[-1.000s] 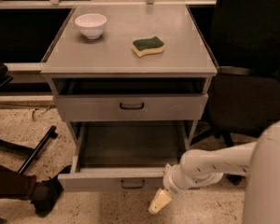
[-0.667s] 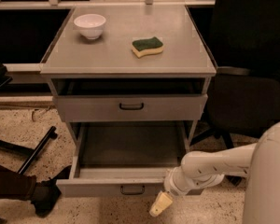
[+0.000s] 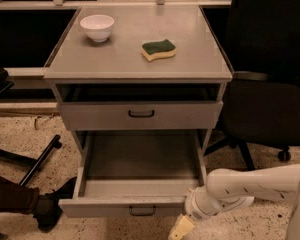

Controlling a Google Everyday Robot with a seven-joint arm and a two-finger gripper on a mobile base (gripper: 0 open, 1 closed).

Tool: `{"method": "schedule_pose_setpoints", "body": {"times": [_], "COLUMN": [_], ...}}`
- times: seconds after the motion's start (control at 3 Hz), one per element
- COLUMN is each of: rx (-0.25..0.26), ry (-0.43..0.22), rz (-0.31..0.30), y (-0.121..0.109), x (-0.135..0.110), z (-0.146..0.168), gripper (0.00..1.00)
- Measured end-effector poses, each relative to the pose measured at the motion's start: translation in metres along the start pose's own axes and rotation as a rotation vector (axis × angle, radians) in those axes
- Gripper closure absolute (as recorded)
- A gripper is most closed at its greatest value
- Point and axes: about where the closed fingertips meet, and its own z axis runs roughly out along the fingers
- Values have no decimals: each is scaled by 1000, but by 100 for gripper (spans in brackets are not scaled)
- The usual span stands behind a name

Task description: Open middle drawer

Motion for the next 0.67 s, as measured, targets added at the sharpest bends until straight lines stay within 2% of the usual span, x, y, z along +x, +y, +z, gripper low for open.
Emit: {"method": "schedule_pose_setpoints", "body": {"times": [0.33, 0.67], "rx": [-41, -113], "ry": [11, 41], "rz": [-14, -34], "y": [6, 35], "x": [0, 6], "z": [5, 4], "gripper": [0, 0]}}
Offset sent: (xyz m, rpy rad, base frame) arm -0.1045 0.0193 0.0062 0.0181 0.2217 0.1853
